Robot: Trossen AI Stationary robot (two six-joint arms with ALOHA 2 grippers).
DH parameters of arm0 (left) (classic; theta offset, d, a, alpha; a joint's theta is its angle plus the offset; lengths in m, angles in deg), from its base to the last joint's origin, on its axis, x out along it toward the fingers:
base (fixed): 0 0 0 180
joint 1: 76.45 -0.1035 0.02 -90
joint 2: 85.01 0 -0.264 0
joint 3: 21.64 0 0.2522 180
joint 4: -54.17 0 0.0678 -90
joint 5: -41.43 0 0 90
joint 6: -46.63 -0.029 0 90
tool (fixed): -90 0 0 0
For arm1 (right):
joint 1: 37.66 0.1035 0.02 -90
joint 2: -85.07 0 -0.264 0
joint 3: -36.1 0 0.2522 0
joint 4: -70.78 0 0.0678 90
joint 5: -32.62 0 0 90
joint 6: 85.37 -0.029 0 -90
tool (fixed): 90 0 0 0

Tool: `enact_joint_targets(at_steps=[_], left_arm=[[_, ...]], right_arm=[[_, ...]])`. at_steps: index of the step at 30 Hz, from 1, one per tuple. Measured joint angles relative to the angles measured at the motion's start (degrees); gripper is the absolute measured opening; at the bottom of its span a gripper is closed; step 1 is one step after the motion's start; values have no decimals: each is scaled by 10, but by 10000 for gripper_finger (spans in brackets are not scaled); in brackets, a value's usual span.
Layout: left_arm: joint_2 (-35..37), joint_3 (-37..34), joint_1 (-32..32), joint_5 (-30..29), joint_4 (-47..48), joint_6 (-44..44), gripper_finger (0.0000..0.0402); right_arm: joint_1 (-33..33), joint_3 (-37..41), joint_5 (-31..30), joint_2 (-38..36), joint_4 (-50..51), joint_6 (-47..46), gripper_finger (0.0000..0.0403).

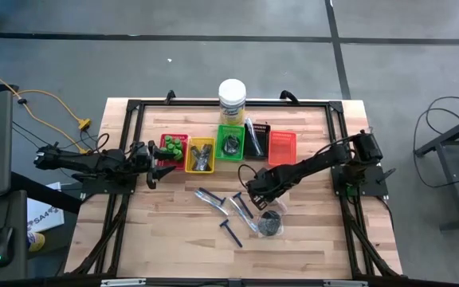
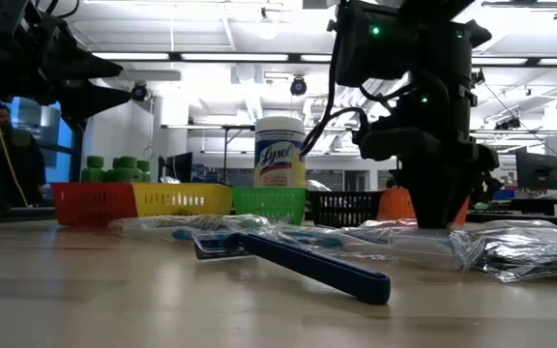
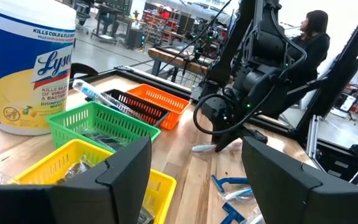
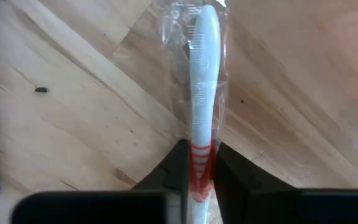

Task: Pick & Place Travel size toiletries
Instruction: Put the orange toothbrush into the black bin

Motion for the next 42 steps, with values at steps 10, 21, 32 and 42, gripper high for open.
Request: enact_joint_targets(at_steps=[10,21,32,42], left_arm=[[0,0,0,0,0,0,242],[0,0,0,0,0,0,242],[0,0,0,0,0,0,242],[0,0,0,0,0,0,242]], right_arm=[[-4,-10,32,-39,12,9,35],[-21,-95,-38,-146,101,38,35],[-136,-141,-66,-145,46,182,35],[-245,-123,-164,-146,-39,264,25]])
